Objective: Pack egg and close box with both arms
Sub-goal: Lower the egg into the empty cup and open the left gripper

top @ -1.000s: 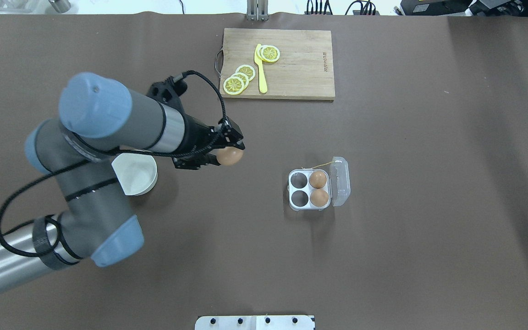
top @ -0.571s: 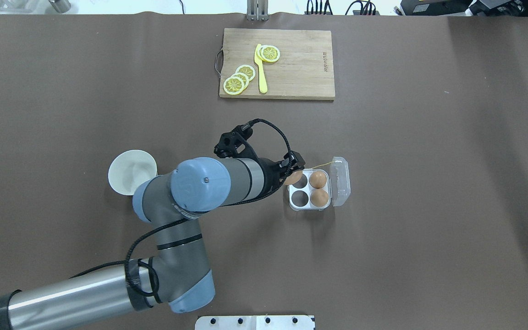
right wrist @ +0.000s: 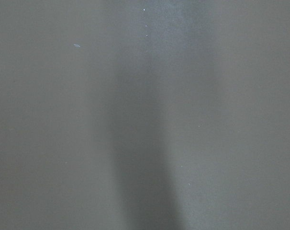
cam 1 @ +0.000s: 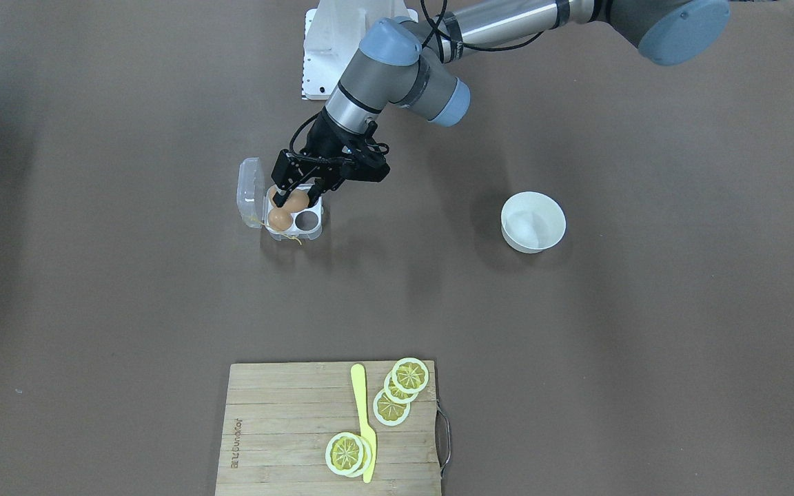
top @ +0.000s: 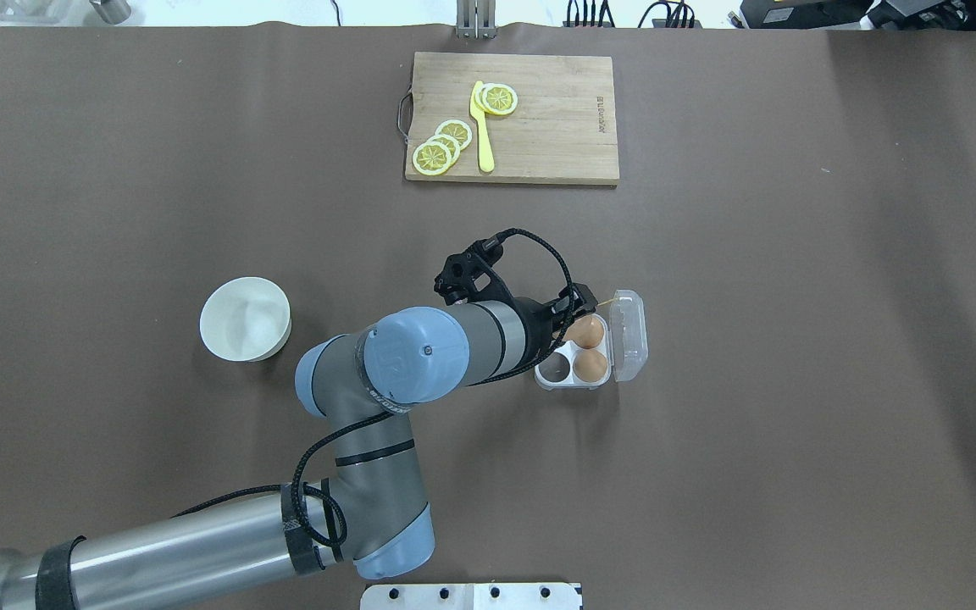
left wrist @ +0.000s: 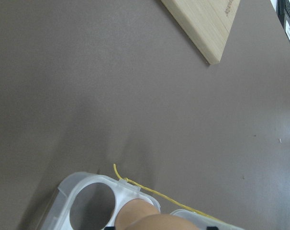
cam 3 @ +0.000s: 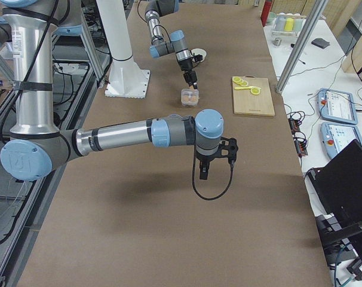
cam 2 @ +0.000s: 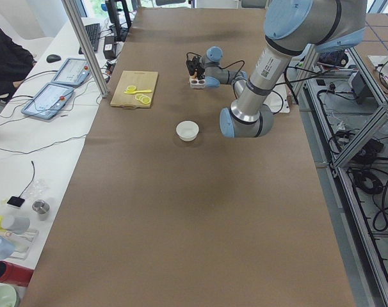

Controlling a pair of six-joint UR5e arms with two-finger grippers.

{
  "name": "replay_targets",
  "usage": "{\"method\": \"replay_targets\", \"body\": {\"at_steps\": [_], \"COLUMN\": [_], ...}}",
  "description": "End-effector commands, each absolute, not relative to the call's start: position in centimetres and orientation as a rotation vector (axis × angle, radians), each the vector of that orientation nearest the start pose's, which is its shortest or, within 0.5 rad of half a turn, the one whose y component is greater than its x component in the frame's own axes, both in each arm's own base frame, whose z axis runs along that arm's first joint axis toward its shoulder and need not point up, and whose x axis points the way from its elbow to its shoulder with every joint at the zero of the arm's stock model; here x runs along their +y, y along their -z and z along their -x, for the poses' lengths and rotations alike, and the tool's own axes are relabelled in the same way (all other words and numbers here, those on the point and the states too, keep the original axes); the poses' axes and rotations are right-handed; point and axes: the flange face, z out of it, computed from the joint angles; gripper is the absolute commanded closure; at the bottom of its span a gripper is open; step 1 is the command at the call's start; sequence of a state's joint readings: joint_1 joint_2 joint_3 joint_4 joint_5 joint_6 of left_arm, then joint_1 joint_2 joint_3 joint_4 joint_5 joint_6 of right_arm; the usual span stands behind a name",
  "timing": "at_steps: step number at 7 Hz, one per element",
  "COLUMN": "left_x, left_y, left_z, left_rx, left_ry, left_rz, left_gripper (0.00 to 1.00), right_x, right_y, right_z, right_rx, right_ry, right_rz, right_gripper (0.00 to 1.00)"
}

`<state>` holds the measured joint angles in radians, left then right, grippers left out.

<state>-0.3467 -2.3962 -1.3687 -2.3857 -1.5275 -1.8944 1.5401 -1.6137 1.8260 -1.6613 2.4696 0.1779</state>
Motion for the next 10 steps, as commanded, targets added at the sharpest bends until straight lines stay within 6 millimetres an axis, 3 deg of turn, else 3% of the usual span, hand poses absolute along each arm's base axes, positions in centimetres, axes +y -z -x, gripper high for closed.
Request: {"method": "replay_targets", "body": {"at_steps": [1, 3, 4, 5, 6, 8, 10], "left_x": [-37.9, -37.4, -37.3, -37.3, -37.2, -36.6, -40.0], "left_y": [-15.1, -14.9, -15.1, -15.0, -14.6, -15.2, -13.0], "left_z": [-65.4, -65.7, -65.7, -65.5, -65.3, -62.0, -57.1], "left_rx": [1.439, 1.442, 1.439, 1.442, 1.447, 1.451, 1.376], "left_ry": [0.562, 0.561, 0.554, 0.552, 0.542, 0.513, 0.521], "left_rz": [-0.033, -0.025, -0.027, -0.029, -0.018, 0.018, 0.059], "left_gripper": [1.0, 1.0, 0.16, 0.02, 0.01, 0.01, 0.01], "right_x": [-47.2, -47.0, -47.0, -47.1, -47.1, -47.1, -47.4], "right_y": [-55.4, -55.7, -55.7, -55.6, -55.7, -55.6, -54.3], "right_z": [-4.1, -4.1, -4.1, -4.1, -4.1, -4.1, -3.6], "right_rx": [-0.905, -0.904, -0.904, -0.905, -0.904, -0.906, -0.982], "right_ry": [-0.083, -0.083, -0.083, -0.083, -0.083, -0.085, -0.071], "right_rz": [-0.019, -0.015, -0.015, -0.017, -0.015, -0.014, -0.022], "right_gripper": [0.0, 0.0, 0.0, 0.0, 0.0, 0.0, 0.0]}}
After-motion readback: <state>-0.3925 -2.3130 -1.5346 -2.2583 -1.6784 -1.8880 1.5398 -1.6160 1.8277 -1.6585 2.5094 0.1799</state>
